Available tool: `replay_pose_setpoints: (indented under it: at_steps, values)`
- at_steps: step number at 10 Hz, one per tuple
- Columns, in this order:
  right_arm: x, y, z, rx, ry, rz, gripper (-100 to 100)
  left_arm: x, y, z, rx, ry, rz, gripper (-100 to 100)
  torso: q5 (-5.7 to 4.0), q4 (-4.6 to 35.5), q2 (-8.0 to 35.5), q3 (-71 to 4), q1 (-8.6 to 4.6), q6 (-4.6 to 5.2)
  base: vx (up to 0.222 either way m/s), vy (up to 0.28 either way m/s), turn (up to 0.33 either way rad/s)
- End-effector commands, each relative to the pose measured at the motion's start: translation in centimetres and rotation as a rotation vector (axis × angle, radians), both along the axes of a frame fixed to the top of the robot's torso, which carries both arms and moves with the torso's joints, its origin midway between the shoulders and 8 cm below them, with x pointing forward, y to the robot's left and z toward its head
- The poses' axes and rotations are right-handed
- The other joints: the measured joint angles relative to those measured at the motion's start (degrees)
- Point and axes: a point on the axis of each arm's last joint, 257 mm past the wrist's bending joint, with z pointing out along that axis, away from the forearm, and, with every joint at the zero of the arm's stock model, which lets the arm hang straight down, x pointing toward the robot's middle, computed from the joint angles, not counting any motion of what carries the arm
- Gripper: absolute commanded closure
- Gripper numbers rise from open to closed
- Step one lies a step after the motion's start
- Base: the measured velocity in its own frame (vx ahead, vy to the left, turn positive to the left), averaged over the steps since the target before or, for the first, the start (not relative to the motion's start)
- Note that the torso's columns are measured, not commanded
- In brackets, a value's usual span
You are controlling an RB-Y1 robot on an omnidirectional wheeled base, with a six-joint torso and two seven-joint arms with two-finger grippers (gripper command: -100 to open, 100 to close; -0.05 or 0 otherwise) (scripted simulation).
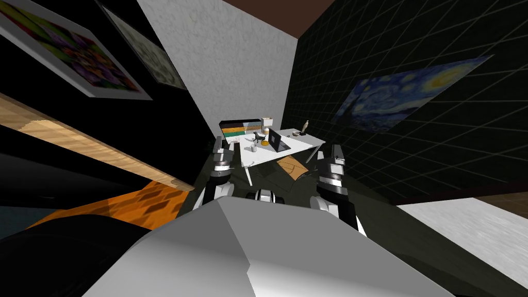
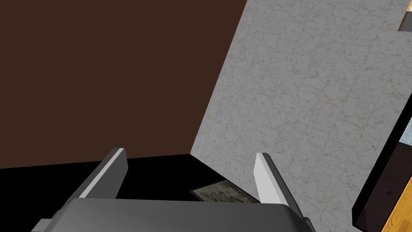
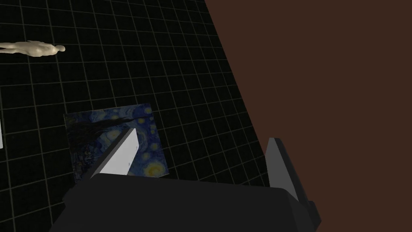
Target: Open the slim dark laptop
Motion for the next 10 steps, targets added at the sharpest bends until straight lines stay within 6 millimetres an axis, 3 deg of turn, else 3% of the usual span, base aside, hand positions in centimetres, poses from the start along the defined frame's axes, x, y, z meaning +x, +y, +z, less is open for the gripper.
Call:
replay_pose_setpoints:
  at_steps: [1, 6, 10]
  values:
    - [0.8, 0.3, -1.1, -0.097, 0.046, -0.005, -100, 0.0, 0.0, 0.0, 0.000, 0.000, 0.000, 0, 0.01, 0.56, 0.52, -1.13, 0.03, 0.00, 0.009, 0.030, 0.070]
    - [2.5, -0.3, -4.3, -0.315, 0.155, -0.062, -100, 0.0, 0.0, 0.0, 0.000, 0.000, 0.000, 0, 0.00, 0.80, 0.74, -1.43, -0.01, 0.01, 0.017, 0.045, 0.100]
    - [3.9, -2.0, -7.4, -0.526, 0.254, -0.140, -100, 0.0, 0.0, 0.0, 0.000, 0.000, 0.000, 0, 0.00, 0.80, 0.75, -1.43, -0.02, 0.02, 0.031, 0.058, 0.128]
